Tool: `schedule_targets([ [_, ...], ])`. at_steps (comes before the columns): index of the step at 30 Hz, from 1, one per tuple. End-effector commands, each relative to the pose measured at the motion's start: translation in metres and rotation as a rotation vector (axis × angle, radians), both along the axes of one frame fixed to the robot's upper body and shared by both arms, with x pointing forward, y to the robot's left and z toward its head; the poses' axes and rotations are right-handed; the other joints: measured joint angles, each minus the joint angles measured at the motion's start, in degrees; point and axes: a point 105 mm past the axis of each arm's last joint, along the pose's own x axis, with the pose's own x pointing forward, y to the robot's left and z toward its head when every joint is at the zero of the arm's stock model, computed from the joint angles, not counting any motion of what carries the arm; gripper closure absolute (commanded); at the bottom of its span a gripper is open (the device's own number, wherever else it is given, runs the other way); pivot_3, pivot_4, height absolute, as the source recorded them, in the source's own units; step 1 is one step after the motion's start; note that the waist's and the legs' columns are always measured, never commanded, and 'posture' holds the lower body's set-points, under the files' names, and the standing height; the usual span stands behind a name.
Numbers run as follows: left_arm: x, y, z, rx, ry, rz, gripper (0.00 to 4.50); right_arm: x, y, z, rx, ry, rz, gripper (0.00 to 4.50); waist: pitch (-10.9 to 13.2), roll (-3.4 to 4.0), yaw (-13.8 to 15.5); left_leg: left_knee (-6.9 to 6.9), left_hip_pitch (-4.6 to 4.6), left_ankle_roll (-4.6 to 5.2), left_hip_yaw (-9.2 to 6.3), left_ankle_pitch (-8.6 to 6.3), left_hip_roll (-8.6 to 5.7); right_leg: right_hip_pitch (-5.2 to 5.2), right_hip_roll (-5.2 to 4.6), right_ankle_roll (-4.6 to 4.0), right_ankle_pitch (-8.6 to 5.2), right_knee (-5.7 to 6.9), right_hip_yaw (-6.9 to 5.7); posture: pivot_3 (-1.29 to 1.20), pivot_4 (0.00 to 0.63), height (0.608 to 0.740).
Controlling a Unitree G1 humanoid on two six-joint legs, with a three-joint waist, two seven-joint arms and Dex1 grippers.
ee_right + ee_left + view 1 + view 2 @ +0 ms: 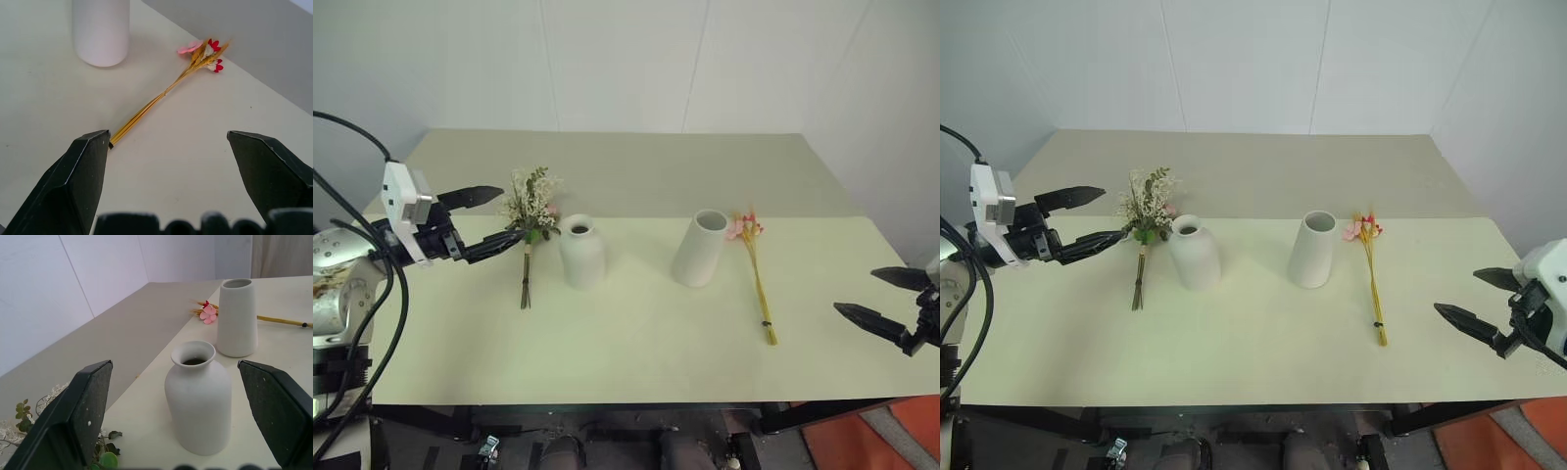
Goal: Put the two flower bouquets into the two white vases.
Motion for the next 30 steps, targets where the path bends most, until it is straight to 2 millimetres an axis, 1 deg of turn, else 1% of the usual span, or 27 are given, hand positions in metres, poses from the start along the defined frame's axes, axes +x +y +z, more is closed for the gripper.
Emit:
schedule_targets([
  [1,-0.005,0.002,0.015,0.011,-0.063,0.004,0.04,0.0,0.001,0.014,-0.022,-0.035,0.003,0.0,0.0,0.0,-0.01,0.0,0.0,0.0,0.0,0.0,0.0,0.0,0.0,-0.01,0.0,0.0,0.0,0.0,0.15,0.74],
  [11,-0.005,0.005,0.017,0.018,-0.072,0.019,0.04,0.003,0.001,0.015,-0.027,-0.03,0.003,0.0,0.0,0.0,-0.04,0.0,0.0,0.0,-0.01,0.0,-0.01,0.0,0.0,0.01,0.0,0.0,0.0,0.0,0.15,0.74],
  [13,-0.005,0.002,0.018,0.016,-0.074,0.011,0.04,0.008,0.004,0.016,-0.023,-0.032,0.005,0.0,0.0,0.0,-0.06,0.0,0.0,0.0,-0.02,0.0,-0.01,0.0,0.0,0.01,0.0,0.0,-0.01,0.0,0.15,0.74],
  [14,-0.005,0.0,0.018,0.013,-0.075,0.001,0.04,0.013,0.006,0.016,-0.02,-0.031,0.001,0.0,0.0,0.0,-0.15,0.0,0.0,0.0,-0.02,0.0,-0.01,0.01,0.0,0.01,0.0,0.0,0.0,0.0,0.15,0.74],
  [16,-0.002,-0.005,0.018,0.01,-0.077,-0.012,0.04,0.031,0.015,0.012,0.021,-0.004,-0.016,0.0,-0.01,-0.03,-0.54,0.01,0.03,0.0,-0.01,0.0,-0.01,0.02,0.0,-0.01,0.0,0.0,0.01,0.0,0.15,0.74],
  [18,0.002,-0.008,0.018,0.011,-0.08,-0.011,0.04,0.043,0.019,0.009,0.035,0.023,-0.043,0.0,0.0,-0.04,-0.63,0.01,0.07,0.0,-0.02,0.0,-0.03,0.02,0.0,-0.19,-0.02,-0.01,0.03,0.0,0.15,0.74],
  [21,0.012,-0.022,0.024,0.025,-0.108,-0.049,0.04,0.073,0.024,-0.009,0.039,0.171,-0.12,0.0,0.0,-0.04,-0.48,0.02,0.07,0.0,-0.06,0.01,-0.05,0.03,0.01,-0.28,-0.07,0.01,0.04,0.0,0.15,0.74],
  [23,0.013,-0.033,0.028,0.011,-0.125,-0.102,0.04,0.094,0.029,-0.017,0.082,0.243,-0.179,0.0,0.0,-0.04,-0.43,0.05,0.04,0.01,-0.05,0.01,-0.08,0.02,-0.01,-0.31,-0.06,0.0,0.06,0.0,0.15,0.74],
  [26,0.015,-0.044,0.029,0.008,-0.129,-0.14,0.04,0.115,0.034,-0.026,0.11,0.325,-0.242,0.0,0.0,-0.04,-0.35,0.06,-0.11,0.02,-0.06,0.02,-0.09,-0.07,-0.01,-0.04,0.13,-0.02,0.08,0.0,0.15,0.74],
  [28,0.014,-0.05,0.027,0.007,-0.121,-0.161,0.04,0.129,0.038,-0.031,0.116,0.351,-0.284,0.0,0.02,-0.02,-0.32,0.04,-0.19,0.05,-0.08,0.0,-0.09,-0.16,0.0,-0.35,0.27,0.02,0.06,0.0,0.15,0.74],
  [30,0.012,-0.054,0.024,0.004,-0.112,-0.177,0.04,0.139,0.043,-0.037,0.102,0.378,-0.297,0.0,0.02,-0.02,-0.36,0.04,-0.41,0.06,-0.11,-0.01,-0.11,-0.33,0.0,-0.35,0.28,0.01,0.05,0.0,0.15,0.74],
])
